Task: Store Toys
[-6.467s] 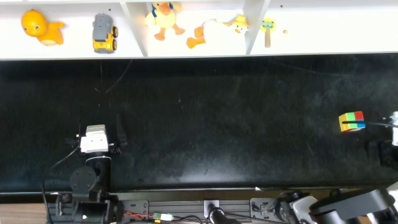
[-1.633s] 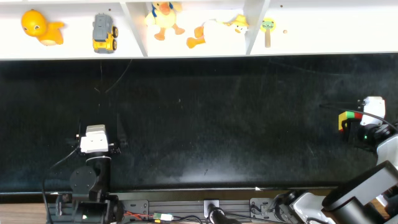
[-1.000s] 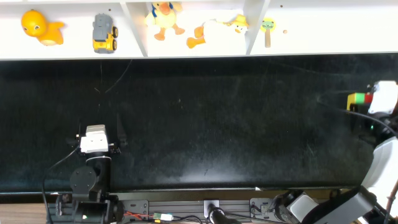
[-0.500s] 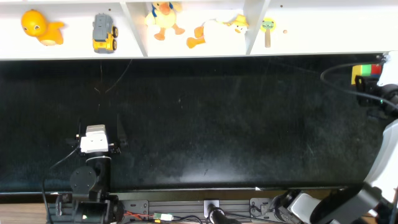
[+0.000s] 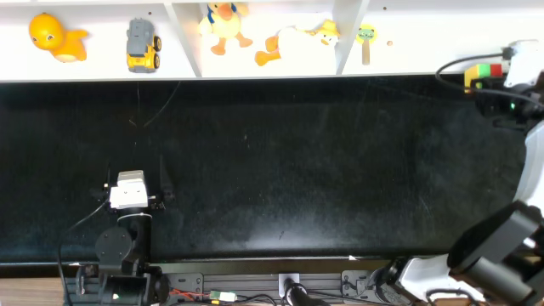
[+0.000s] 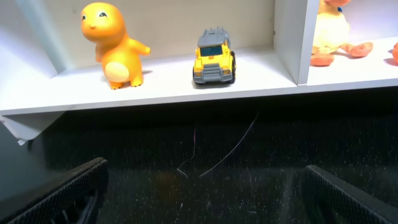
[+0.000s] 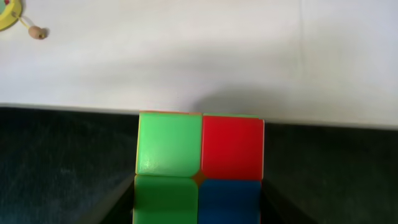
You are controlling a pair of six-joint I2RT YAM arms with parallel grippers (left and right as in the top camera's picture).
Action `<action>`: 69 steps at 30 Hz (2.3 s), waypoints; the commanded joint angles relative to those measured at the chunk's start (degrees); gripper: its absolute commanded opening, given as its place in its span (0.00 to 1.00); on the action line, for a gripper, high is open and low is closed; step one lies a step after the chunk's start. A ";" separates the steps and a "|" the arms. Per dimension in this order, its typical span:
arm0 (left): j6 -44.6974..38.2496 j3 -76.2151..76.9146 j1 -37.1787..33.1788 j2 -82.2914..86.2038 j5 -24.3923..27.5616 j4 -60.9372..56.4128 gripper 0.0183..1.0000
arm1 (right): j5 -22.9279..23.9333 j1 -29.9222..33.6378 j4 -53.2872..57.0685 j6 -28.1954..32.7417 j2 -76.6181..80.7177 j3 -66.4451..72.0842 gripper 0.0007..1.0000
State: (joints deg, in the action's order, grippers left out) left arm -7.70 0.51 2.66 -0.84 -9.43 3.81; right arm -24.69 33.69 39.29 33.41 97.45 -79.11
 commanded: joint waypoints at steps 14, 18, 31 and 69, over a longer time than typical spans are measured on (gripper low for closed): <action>-0.85 -0.04 0.31 0.68 0.37 0.20 1.00 | 7.04 -7.85 -1.97 -1.31 11.61 -13.14 0.25; -0.85 -0.04 0.31 0.68 0.37 0.20 1.00 | 8.52 -8.52 -3.91 -1.64 12.22 -13.42 0.26; -0.85 -0.04 0.31 0.68 0.37 0.20 1.00 | 9.75 -9.46 -6.58 -2.60 17.31 -15.47 0.27; -0.85 -0.04 0.31 0.68 0.37 0.20 1.00 | 11.50 -11.19 7.08 -6.64 4.15 -15.34 1.00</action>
State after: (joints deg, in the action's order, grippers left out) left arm -7.70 0.51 2.66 -0.84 -9.43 3.84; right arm -12.53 22.61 45.34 27.68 104.77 -93.43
